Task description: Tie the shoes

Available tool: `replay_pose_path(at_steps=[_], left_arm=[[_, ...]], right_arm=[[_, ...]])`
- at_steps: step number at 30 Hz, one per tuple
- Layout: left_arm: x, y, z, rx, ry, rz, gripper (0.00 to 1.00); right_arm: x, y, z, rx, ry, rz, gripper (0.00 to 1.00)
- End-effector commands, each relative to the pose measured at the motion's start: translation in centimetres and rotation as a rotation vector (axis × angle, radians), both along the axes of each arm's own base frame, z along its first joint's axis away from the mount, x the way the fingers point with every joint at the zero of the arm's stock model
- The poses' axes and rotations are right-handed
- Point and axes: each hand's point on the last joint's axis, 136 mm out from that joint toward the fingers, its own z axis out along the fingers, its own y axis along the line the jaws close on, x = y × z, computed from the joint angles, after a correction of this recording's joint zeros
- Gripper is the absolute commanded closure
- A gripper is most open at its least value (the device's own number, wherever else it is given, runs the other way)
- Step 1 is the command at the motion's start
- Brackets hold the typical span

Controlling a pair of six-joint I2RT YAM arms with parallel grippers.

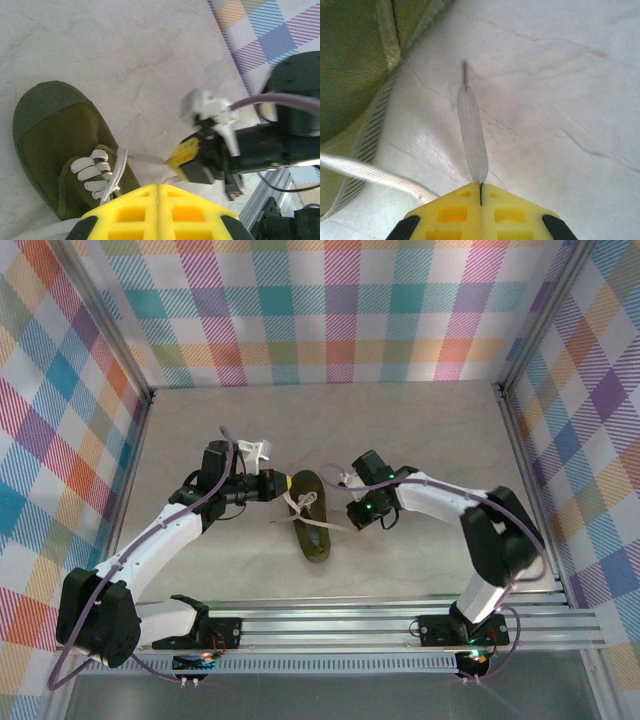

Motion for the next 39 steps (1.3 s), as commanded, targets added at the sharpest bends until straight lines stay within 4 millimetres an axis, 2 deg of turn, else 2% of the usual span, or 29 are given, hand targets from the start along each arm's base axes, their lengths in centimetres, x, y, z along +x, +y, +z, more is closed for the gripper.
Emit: replay_pose_path(at_steps=[1,6,12,16,19,22,24,26,27,31,35,39], left_arm=[[0.6,0.5,0.8,0.018,-0.023,0.000,1.00],[0.7,0.8,0.6,0.015,-0.021,0.006,1.00],[0.4,1.3,-0.1,0.016,-0.007,0.006,1.00],[0.3,2.0,-0.2,0.019,-0.006,0.024,1.00],[0.3,2.4,-0.1,0.027,-0.009,0.033,1.00],[0.2,2.2,-0.6,0.021,0.004,0.015,1.00],[0.1,1.9,-1.0,0.010,0.015,0.004,1.00],[0.1,1.7,-1.2,-0.001,0.019,-0.006,1.00],[0.1,1.7,-1.2,-0.001,0.019,-0.009,1.00],[-0.2,1.7,-1.1,0.017,0.004,-0.027,1.00],[-0.3,1.8,-1.0,0.035,-0.005,-0.040,1.00],[-0.3,1.8,-0.9,0.039,-0.011,-0.041,1.00]], right_arm=[[0.7,-2.2,1.8,-0.022,-0.064,-0.196,0.96],[-0.3,-5.4,0.3,-0.123,-0.029,-0.361,0.94],[0.1,-6.0,-0.2,-0.150,-0.008,-0.425,0.95],[0.2,-7.7,-1.2,-0.203,0.044,-0.462,0.99],[0.1,-7.7,-1.7,-0.210,0.062,-0.453,0.97],[0.2,-6.8,-1.4,-0.165,0.077,-0.442,0.91],[0.5,-6.1,-0.6,-0.123,0.063,-0.430,0.80],[0.8,-5.1,0.9,-0.060,0.029,-0.391,0.67],[0.9,-4.6,1.9,-0.030,0.007,-0.366,0.64],[1.5,-2.5,6.0,0.084,-0.078,-0.227,0.59],[1.3,2.4,8.9,0.284,-0.097,0.038,0.58],[1.3,6.3,8.7,0.436,-0.069,0.231,0.57]])
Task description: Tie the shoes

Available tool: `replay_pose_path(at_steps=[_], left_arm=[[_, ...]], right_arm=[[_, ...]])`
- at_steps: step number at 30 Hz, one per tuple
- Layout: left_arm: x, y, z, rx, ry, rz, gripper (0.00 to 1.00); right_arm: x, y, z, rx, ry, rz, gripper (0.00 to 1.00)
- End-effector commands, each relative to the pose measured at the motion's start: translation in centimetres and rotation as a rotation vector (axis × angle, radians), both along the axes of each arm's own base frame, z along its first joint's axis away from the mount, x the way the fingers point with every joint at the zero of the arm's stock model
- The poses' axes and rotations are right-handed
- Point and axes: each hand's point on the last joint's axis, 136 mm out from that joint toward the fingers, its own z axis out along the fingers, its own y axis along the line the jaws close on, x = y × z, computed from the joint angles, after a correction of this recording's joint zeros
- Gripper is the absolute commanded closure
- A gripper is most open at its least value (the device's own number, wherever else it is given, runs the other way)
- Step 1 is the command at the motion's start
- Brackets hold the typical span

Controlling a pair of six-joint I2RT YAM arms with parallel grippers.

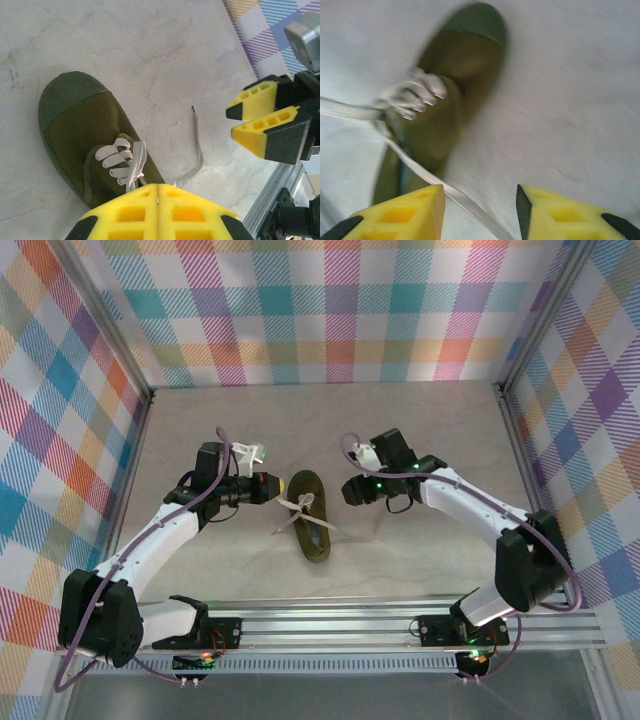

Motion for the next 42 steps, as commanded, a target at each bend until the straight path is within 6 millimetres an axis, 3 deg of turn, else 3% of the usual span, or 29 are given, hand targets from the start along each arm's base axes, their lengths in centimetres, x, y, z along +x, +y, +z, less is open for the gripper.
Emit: replay_pose_path(at_steps=[1,8,23,29,32,38,42], left_arm=[[-0.2,0.1,0.4,0.004,-0.012,-0.024,1.00],[-0.3,0.1,0.7,0.006,-0.004,-0.028,1.00],[-0.2,0.3,0.7,0.012,0.009,-0.012,1.00],[-0.4,0.5,0.5,0.020,0.015,-0.004,1.00],[-0.4,0.6,0.6,0.026,0.008,0.000,1.00],[-1.1,1.2,0.0,0.061,0.032,0.008,1.00],[-1.4,1.4,0.0,0.071,0.031,0.014,1.00]], right_arm=[[-0.9,4.4,-0.1,0.170,-0.004,0.265,0.57],[0.7,7.4,-1.3,0.276,0.071,0.315,0.58],[2.1,9.0,-3.8,0.286,0.142,0.344,0.58],[2.3,9.5,-3.8,0.301,0.157,0.368,0.59],[2.3,9.6,-4.1,0.292,0.165,0.369,0.66],[2.2,8.6,-4.0,0.250,0.097,0.366,0.96],[2.0,8.2,-2.6,0.258,0.022,0.366,1.00]])
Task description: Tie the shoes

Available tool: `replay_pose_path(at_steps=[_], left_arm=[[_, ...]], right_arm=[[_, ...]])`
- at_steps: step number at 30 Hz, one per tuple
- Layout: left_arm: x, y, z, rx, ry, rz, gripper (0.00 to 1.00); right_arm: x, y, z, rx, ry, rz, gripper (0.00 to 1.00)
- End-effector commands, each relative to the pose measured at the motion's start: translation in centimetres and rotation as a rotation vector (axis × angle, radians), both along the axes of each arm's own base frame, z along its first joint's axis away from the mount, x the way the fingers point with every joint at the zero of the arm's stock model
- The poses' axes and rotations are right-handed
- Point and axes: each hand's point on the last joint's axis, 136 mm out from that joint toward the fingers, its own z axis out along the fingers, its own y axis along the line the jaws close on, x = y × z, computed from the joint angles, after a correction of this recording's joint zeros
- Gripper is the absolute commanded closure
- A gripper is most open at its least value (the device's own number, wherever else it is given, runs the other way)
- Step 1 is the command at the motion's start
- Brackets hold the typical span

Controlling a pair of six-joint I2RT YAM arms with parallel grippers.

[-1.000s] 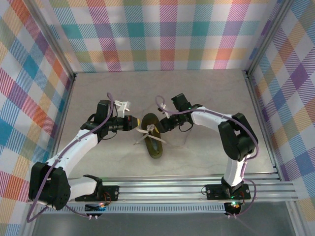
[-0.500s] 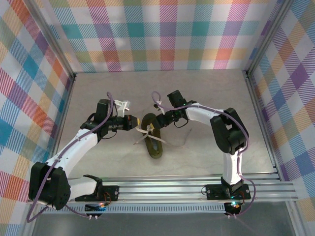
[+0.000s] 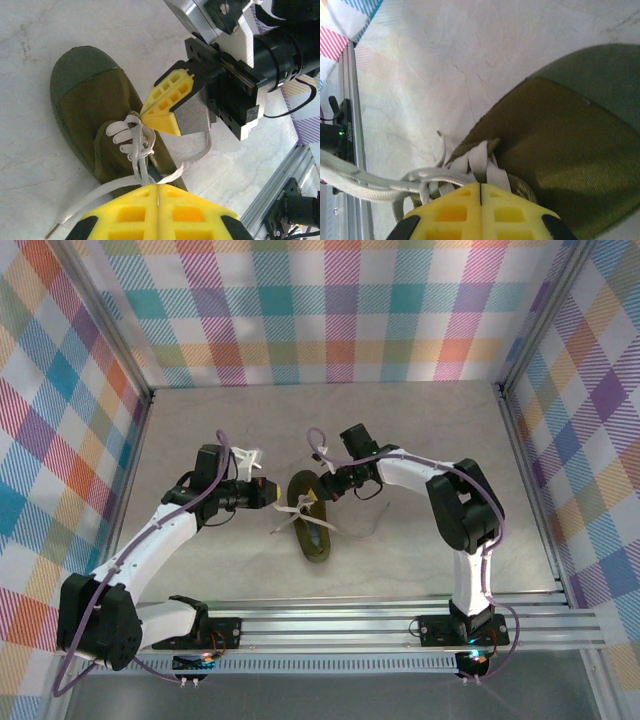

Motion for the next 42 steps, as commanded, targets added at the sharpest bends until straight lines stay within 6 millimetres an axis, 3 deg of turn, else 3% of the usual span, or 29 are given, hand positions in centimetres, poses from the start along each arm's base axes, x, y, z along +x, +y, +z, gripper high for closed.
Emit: replay_pose_path(at_steps=[1,4,10,13,19,32,42], left_arm=[[-0.2,0.6,0.9,0.015,-0.031,0.008,1.00],[-0.2,0.7,1.0,0.014,-0.033,0.011,1.00],[-0.1,0.6,1.1,0.004,-0.033,0.010,1.00],[-0.2,0.5,1.1,0.001,-0.032,0.008,1.00],[-0.2,0.5,1.1,0.001,-0.030,0.005,1.00],[-0.3,0.6,1.0,0.007,-0.030,0.005,1.00],[-0.2,0.9,0.7,0.027,-0.024,0.016,1.00]], right_arm=[[-0.2,-0.2,3.0,0.048,-0.117,0.016,1.00],[-0.4,-0.5,3.4,0.045,-0.138,0.017,0.98],[-0.4,-0.4,2.8,0.025,-0.099,0.026,0.73],[-0.4,-0.2,2.4,0.022,-0.076,0.032,0.65],[-0.4,0.4,1.0,0.025,-0.034,0.062,0.60],[-2.3,1.4,2.3,0.130,0.039,0.170,0.59],[-1.7,1.3,2.2,0.087,-0.002,0.152,0.88]])
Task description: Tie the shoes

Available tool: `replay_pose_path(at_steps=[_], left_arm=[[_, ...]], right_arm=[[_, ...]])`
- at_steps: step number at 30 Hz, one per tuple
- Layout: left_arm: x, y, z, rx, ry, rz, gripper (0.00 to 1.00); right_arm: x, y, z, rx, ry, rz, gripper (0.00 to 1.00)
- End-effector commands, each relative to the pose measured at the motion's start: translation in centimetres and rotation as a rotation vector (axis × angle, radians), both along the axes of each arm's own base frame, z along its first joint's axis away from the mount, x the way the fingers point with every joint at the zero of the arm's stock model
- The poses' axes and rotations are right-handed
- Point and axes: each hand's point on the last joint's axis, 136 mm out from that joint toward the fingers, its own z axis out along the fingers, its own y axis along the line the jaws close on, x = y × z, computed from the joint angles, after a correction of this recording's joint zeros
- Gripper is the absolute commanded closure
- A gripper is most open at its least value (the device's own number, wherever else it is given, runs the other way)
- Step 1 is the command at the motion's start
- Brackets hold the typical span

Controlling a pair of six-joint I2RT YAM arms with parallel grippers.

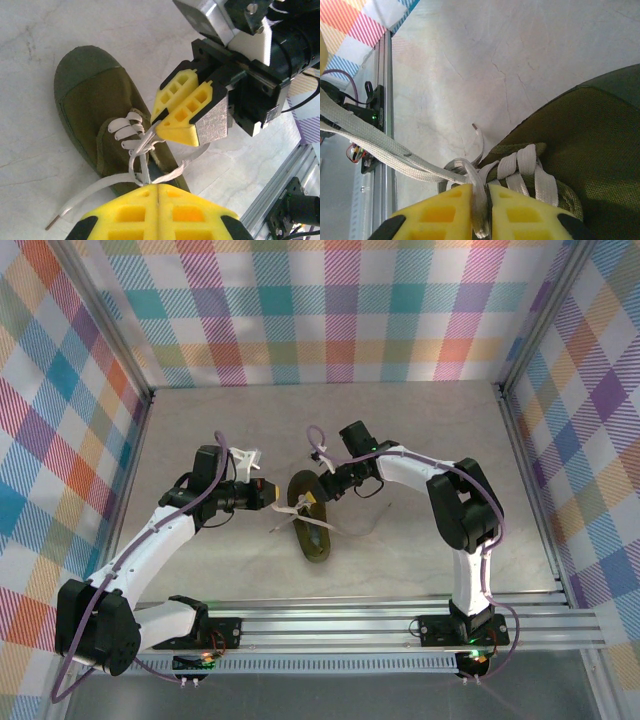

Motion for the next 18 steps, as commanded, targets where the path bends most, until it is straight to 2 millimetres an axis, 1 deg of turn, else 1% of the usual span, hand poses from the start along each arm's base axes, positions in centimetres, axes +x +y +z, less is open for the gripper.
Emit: replay_pose_path(at_steps=[1,4,5,9,14,18], left_arm=[[0.0,0.6,0.4,0.018,-0.014,0.013,1.00],[0.1,0.8,0.2,0.027,-0.007,0.024,1.00],[0.0,0.9,0.2,0.029,-0.006,0.026,1.00],[-0.1,1.3,-0.7,0.048,0.017,0.041,1.00],[-0.5,1.6,-1.7,0.054,0.034,0.059,1.00],[-0.5,1.7,-2.1,0.046,0.030,0.072,1.00]], right_arm=[[-0.3,0.3,0.6,0.001,-0.032,0.023,0.90],[-0.3,0.0,1.0,-0.010,-0.079,0.014,0.99],[-0.3,-0.1,1.3,-0.015,-0.102,0.007,1.00],[0.1,-0.6,2.1,-0.021,-0.204,-0.036,1.00],[0.3,-1.1,4.1,0.031,-0.314,-0.110,1.00],[0.3,-1.3,5.0,0.060,-0.353,-0.132,1.00]])
